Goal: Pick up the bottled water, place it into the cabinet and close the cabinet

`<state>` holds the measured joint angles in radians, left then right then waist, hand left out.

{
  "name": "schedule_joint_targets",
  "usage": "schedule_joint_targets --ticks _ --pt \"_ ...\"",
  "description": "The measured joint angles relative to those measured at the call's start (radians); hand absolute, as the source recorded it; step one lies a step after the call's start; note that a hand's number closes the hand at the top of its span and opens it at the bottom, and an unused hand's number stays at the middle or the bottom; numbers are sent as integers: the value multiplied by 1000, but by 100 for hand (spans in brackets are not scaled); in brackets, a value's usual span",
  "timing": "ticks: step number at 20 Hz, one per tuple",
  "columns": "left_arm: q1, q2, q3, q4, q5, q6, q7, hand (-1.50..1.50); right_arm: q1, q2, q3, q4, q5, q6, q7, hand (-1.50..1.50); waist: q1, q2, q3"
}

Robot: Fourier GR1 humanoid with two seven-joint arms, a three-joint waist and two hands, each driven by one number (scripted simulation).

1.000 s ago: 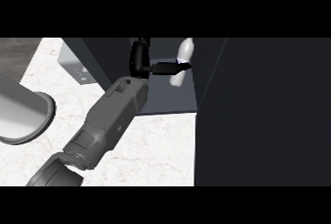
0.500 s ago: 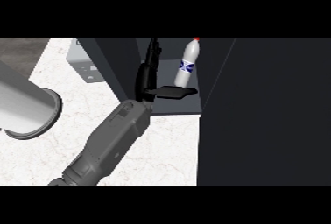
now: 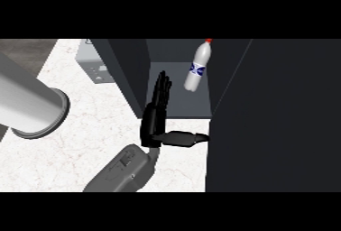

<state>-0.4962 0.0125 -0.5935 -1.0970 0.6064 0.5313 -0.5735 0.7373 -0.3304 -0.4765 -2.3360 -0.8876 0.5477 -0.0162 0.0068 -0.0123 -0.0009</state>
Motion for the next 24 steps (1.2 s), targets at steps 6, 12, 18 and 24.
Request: schedule_joint_targets --ticks 6,12,18,24 --pt "190 62 -107 -224 -29 -16 25 150 -14 -11 16 -4 -2 18 16 150 -1 4 0" --pt "351 192 -147 -391 -41 -78 17 150 -3 -23 57 -5 -2 90 37 150 -5 6 0" --pt "462 349 -113 -531 -34 -123 30 150 12 -42 94 -6 3 163 66 150 -7 5 0" --pt "560 495 -33 -641 8 -185 22 150 24 -65 165 -15 5 250 80 150 -7 2 -2"
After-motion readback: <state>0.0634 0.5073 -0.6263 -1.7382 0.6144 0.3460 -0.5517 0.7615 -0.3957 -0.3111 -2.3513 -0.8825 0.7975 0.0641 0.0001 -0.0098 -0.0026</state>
